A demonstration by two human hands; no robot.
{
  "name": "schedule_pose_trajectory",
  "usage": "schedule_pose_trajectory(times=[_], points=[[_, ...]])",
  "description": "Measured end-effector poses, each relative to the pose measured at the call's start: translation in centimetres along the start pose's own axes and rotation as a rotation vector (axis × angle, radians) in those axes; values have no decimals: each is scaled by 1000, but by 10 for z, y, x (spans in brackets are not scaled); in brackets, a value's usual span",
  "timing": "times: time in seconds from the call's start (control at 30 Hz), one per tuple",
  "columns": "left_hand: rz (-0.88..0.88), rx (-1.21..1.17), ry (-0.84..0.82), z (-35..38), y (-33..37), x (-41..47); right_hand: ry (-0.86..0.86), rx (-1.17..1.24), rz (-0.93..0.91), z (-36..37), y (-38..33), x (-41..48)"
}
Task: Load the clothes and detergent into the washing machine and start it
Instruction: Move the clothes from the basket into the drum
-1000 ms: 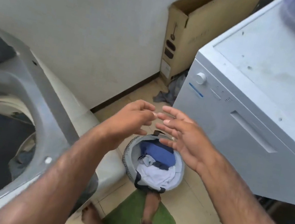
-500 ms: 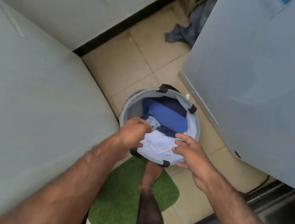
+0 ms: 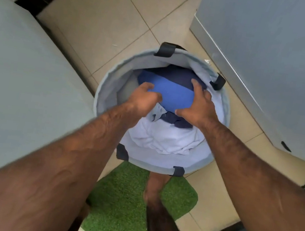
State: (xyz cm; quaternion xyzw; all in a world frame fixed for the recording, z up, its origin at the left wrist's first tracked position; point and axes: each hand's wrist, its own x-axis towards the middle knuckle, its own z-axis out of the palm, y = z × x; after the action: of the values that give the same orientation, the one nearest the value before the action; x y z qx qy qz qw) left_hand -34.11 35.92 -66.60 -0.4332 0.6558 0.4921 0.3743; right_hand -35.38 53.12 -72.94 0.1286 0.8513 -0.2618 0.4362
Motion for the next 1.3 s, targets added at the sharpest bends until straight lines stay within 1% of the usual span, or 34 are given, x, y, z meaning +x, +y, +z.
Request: schedule_pose_trajectory(times=[0.1,0.17,0.33,0.43,0.6,0.73,0.87,1.03,1.1,1.2,1.3], points=[[-37,-1,1,10,6,31,21,-85,-17,16,3,22],[-77,-25,-6,15,7,46,47,-98,1,24,4,33],[-94,-28,-19,23,-1,67,150,-140,21,34,3,54],[-97,-35,-12,23,-4,66,188,-25,-11,35,4,58],[-138,-141,-12,21,-1,52,189,235,-78,27,0,38],[-151,-245,-20,16,8,34,174,446,-113,11,-10,1],[-203,-379,9,8,19,9,119,564,-166,-6,-17,-52],[-270,-456,-99,-10,22,-44,69,687,-211,-39,-28,-137],[-262,-490,-96,-20,22,-70,39,736,-214,-55,-30,-174],[-218,-547,-161,-36,24,-120,-6,788,-244,-87,-41,-234],[-188,-618,-178,-45,24,-171,-42,852,-289,-123,-56,-298]])
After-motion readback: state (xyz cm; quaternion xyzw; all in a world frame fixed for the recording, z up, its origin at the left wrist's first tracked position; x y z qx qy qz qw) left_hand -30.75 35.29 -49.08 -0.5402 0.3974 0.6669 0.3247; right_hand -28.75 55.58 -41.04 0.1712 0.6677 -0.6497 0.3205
